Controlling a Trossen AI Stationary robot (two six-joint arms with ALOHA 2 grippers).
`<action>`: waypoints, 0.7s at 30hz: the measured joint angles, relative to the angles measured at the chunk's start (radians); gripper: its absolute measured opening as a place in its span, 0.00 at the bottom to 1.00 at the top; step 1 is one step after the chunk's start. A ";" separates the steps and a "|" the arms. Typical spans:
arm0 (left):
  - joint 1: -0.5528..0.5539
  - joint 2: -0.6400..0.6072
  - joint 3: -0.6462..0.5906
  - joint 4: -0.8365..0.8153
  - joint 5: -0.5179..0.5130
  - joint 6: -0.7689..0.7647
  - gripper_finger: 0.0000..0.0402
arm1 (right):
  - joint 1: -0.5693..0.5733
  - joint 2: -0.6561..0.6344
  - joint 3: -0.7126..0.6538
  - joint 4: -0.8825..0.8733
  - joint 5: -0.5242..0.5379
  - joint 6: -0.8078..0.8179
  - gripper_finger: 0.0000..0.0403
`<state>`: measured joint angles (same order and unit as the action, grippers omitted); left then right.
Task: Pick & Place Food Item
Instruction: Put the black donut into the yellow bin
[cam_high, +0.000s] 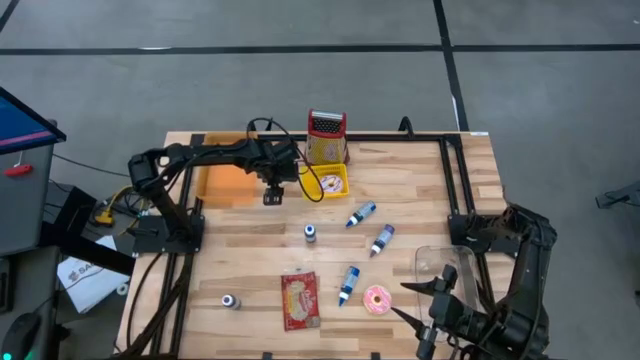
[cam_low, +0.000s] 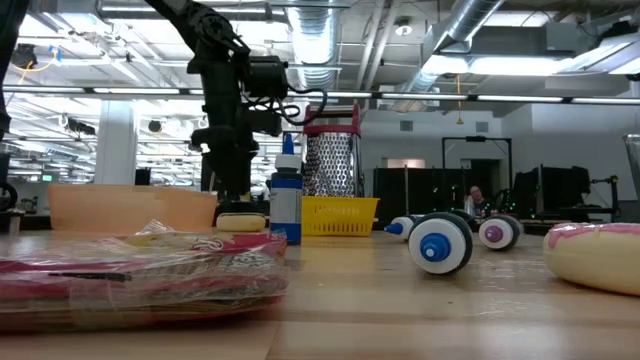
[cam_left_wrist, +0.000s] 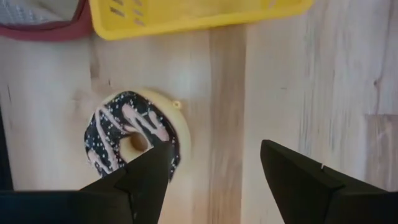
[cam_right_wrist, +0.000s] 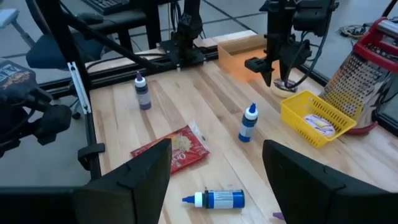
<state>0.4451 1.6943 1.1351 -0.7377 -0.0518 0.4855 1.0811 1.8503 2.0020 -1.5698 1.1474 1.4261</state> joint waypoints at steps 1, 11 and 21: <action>0.000 0.000 0.000 0.000 0.000 0.003 0.61 | 0.002 0.000 0.000 0.004 0.003 0.000 0.61; 0.035 0.057 0.001 0.044 -0.012 0.011 0.58 | 0.006 0.000 0.000 0.033 0.010 -0.001 0.61; 0.061 0.126 0.001 0.080 -0.004 0.033 0.58 | 0.032 0.000 0.000 0.038 0.027 0.007 0.61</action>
<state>0.5056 1.8202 1.1362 -0.6574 -0.0560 0.5187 1.1134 1.8507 2.0022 -1.5317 1.1745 1.4327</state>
